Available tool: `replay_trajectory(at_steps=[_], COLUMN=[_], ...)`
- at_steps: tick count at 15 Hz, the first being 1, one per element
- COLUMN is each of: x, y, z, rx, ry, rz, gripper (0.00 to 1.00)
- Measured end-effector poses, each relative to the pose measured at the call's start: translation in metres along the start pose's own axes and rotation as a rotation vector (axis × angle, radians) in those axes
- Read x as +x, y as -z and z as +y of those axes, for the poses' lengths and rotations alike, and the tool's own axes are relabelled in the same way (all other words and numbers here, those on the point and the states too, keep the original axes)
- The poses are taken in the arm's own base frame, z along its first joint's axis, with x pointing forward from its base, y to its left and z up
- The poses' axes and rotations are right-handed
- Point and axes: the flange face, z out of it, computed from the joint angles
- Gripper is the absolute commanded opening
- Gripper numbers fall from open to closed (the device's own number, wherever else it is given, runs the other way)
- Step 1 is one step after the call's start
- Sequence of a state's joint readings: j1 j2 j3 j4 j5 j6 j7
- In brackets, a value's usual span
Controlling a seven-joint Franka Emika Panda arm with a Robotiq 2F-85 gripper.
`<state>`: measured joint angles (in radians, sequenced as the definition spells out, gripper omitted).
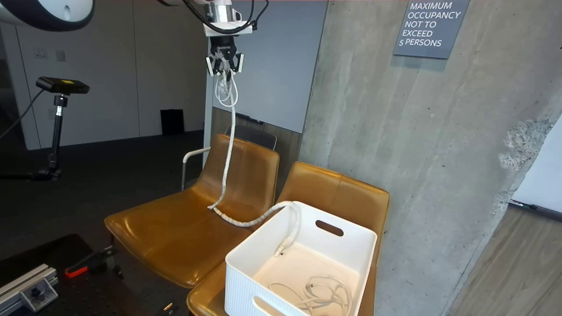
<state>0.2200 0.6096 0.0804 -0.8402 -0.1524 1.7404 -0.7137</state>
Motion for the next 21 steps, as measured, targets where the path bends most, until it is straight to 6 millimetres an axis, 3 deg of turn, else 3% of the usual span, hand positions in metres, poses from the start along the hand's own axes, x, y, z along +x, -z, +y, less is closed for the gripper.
replay_trajectory(at_steps=[3,11,21], x=[-0.011,-0.075,-0.079], y=[-0.017,-0.053,-0.093], z=[0.000,0.003,-0.031], rx=[0.051,0.155,0.190], ry=[-0.030,-0.110,-0.086], rz=[-0.022,-0.089,-0.094], gripper=[0.00,0.00,0.00])
